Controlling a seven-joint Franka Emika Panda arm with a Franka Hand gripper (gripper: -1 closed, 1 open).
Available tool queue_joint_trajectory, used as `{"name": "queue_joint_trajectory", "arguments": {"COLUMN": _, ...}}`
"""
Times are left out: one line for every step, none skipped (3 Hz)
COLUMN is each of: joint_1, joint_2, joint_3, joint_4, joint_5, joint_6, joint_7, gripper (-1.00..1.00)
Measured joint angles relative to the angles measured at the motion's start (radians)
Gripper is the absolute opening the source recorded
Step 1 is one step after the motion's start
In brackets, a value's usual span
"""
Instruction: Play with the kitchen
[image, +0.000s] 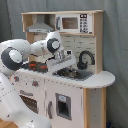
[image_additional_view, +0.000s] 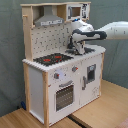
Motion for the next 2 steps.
{"name": "queue_joint_trajectory", "arguments": {"joint_1": -0.004, "joint_2": 0.0, "joint_3": -0.003, "joint_4": -0.013, "joint_5": 0.0, "joint_6": -0.002, "joint_7": 0.103, "gripper": 1.0}}
{"name": "queue_joint_trajectory", "arguments": {"joint_1": -0.009, "joint_2": 0.001, "joint_3": 0.004, "joint_4": -0.027, "joint_5": 0.001, "joint_6": -0.004, "joint_7": 0.16, "gripper": 1.0}}
